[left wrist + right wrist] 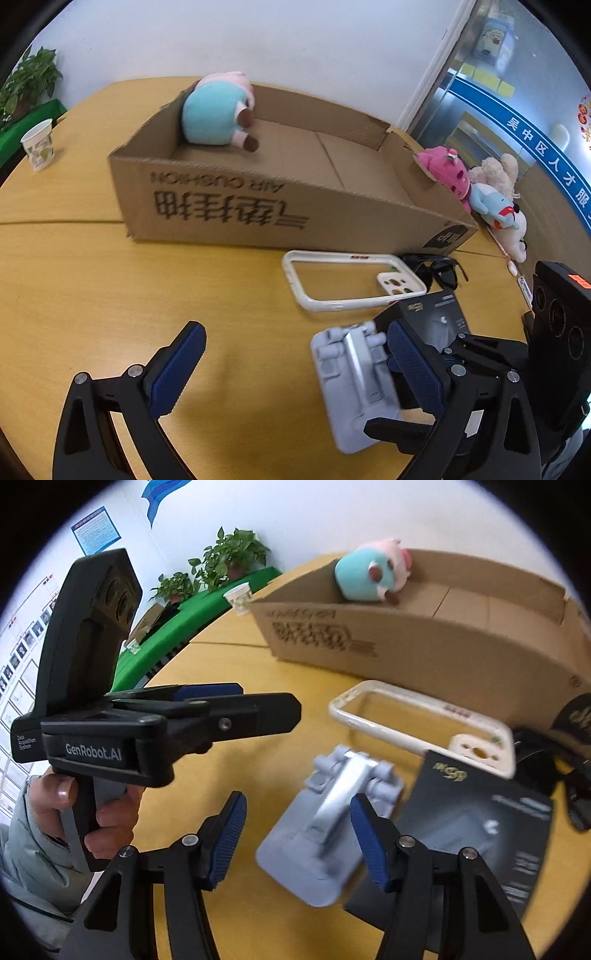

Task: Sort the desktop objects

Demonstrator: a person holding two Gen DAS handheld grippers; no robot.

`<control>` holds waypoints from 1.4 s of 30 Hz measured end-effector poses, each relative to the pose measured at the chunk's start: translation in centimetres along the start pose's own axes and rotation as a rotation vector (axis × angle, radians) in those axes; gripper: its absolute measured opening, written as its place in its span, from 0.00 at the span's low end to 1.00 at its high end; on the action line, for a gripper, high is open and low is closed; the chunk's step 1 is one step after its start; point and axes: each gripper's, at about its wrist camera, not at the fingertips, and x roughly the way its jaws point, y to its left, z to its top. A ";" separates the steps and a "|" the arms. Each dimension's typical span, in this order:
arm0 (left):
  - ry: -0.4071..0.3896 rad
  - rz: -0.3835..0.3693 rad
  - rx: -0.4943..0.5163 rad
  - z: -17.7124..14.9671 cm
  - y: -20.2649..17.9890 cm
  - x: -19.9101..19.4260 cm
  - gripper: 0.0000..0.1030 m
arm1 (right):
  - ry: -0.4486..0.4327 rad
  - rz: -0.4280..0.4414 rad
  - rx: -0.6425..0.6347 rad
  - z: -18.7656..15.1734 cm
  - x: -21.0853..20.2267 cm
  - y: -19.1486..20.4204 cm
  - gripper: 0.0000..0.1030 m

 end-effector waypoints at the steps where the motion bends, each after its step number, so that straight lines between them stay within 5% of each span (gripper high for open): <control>1: 0.009 0.005 -0.003 -0.3 0.4 0.0 0.97 | 0.010 0.011 0.008 -0.1 0.3 0.1 0.57; 9: 0.043 0.008 -0.053 -1.7 2.9 0.4 0.97 | -0.017 -0.081 -0.036 -0.3 1.3 2.4 0.70; 14: 0.036 0.013 -0.058 -1.8 4.0 -0.1 0.97 | -0.012 0.107 -0.053 -0.3 1.5 3.4 0.70; 17: 0.048 0.006 -0.073 -2.1 4.8 -0.3 0.97 | -0.030 0.106 -0.027 -1.1 0.8 3.4 0.68; 23: 0.125 -0.042 -0.047 -3.1 3.7 0.3 0.97 | -0.010 -0.003 -0.116 -3.5 0.0 4.7 0.68; 28: 0.165 -0.124 -0.052 -3.2 1.5 1.8 0.96 | -0.030 -0.232 -0.183 -4.6 0.4 4.7 0.68; 32: 0.176 -0.130 -0.057 -3.3 0.6 2.8 0.93 | -0.056 -0.228 -0.173 -5.0 -0.1 4.1 0.71; 36: 0.174 -0.071 -0.009 -3.2 -0.8 3.2 0.82 | -0.066 -0.241 -0.229 -5.4 0.9 5.4 0.84; 37: 0.174 -0.052 0.020 -3.3 -1.1 3.3 0.78 | -0.051 -0.252 -0.250 -5.4 1.3 5.8 0.84; 39: 0.172 -0.039 0.074 -3.6 -2.1 3.4 0.53 | -0.048 -0.247 -0.269 -5.4 1.4 6.2 0.80; 42: 0.165 -0.024 0.095 -3.8 -2.9 3.5 0.49 | -0.046 -0.279 -0.275 -5.4 1.6 6.4 0.71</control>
